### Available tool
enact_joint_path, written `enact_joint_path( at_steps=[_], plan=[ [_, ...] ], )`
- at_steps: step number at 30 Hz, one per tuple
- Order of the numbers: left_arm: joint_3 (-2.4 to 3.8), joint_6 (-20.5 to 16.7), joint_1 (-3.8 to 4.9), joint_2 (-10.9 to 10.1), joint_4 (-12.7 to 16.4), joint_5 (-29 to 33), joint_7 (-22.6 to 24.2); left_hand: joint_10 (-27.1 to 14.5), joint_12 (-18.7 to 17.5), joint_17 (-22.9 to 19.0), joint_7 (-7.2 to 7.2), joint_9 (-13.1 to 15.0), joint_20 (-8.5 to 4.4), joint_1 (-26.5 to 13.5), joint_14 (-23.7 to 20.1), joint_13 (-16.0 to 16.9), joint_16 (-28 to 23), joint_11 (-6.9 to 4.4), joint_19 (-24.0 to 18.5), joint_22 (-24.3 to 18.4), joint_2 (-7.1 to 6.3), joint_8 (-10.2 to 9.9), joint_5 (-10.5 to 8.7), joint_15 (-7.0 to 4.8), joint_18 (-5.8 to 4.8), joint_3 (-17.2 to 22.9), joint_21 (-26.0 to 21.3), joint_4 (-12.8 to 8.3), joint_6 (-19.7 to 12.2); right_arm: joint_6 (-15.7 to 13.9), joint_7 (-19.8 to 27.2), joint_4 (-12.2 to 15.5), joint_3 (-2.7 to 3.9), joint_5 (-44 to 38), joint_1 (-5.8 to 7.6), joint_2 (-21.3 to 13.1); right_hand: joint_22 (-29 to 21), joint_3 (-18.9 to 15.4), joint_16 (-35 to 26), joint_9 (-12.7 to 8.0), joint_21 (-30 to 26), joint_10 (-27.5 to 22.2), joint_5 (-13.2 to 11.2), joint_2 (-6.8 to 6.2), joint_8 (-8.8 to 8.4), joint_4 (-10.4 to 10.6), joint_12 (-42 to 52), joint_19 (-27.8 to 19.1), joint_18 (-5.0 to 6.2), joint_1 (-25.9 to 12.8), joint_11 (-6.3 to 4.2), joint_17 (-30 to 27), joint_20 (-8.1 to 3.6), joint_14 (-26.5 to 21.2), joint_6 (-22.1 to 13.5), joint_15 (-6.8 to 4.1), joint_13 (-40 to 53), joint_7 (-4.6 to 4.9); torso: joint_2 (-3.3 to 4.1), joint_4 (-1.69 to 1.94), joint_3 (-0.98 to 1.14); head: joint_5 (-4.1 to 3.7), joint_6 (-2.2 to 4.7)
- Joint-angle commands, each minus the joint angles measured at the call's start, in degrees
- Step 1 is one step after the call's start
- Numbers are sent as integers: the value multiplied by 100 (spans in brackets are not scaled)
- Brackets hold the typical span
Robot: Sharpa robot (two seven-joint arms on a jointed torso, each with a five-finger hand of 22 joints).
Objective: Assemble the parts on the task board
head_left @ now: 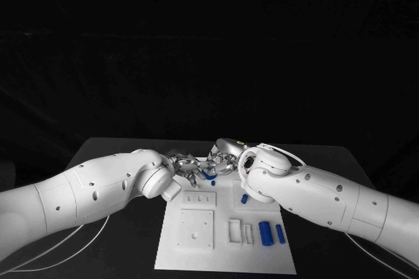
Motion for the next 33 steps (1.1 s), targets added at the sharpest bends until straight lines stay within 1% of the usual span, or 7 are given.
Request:
enact_joint_path(
  at_steps=[1,6,10,13,15,16,33],
  plan=[
    [3,99,-4,16,36,-2,79,28,-50,-5,-40,18,-9,250,-37,-18,-32,17,-9,15,206,-10,134,-26,-89,113,-24,-143,-9,92,2,-15,-4,-70,2,36,759,-35,-27,6,24,-11,-29,50,32,15,-18,186,-55,17,-22,5,-9,19,38,-29,-7,-3,3,0,-1,-2,-2],
    [3,70,-16,-18,91,26,218,67,-102,1,-58,191,-19,410,-38,-76,-26,15,-20,53,339,67,702,-31,-85,327,-16,-342,-27,79,3,-86,-13,-56,1,47,757,-44,-33,7,15,-14,-64,59,32,29,-24,185,-55,8,-23,3,-9,19,42,-28,-10,-7,5,2,-3,6,-7],
    [4,49,-28,-42,126,42,331,130,-150,19,-40,781,-28,341,-40,-146,-5,10,-48,140,414,261,950,-38,-64,780,31,-677,-183,66,12,-136,-16,-31,1,56,757,-50,-40,7,14,-14,-85,62,33,36,-26,185,-55,8,-22,-1,-9,18,41,-28,-12,-7,2,3,-3,4,-13],
    [5,38,-31,-54,142,55,366,143,-137,32,-36,1093,-30,197,-39,-150,14,6,-65,191,447,338,800,-41,-51,1109,56,-855,-243,63,21,-152,-18,-9,1,60,757,-50,-40,7,14,-14,-85,62,33,36,-26,185,-55,8,-22,-1,-9,18,41,-28,-12,-7,3,4,1,8,-19],
    [5,22,-33,-59,147,68,382,136,-124,40,-36,1264,-34,98,-43,-146,23,3,-73,228,459,344,290,-45,-45,1477,68,-961,-271,63,27,-166,-18,12,1,62,757,-50,-40,7,14,-14,-85,62,33,36,-26,185,-55,8,-22,-1,-9,18,41,-28,-12,-7,3,3,3,7,-20],
    [5,11,-34,-61,148,76,389,127,-99,44,-20,1425,-19,-188,-46,-133,30,7,-77,275,287,316,116,-56,-35,2118,83,-982,-288,62,29,-175,-19,23,1,63,757,-50,-40,7,14,-14,-85,62,33,36,-26,185,-55,8,-22,-1,-9,18,41,-28,-12,-7,2,3,4,7,-21],
    [5,73,-41,-81,130,39,333,166,221,189,-155,2420,-93,-235,-28,71,330,-70,-35,495,164,369,59,-109,-76,2187,104,-726,-113,-114,188,-187,-26,163,-14,-3,724,-123,-171,-38,-124,-147,-153,-71,27,173,-249,159,-42,-100,25,-92,6,-10,-327,0,-157,80,8,-7,11,24,-6]
  ],
)
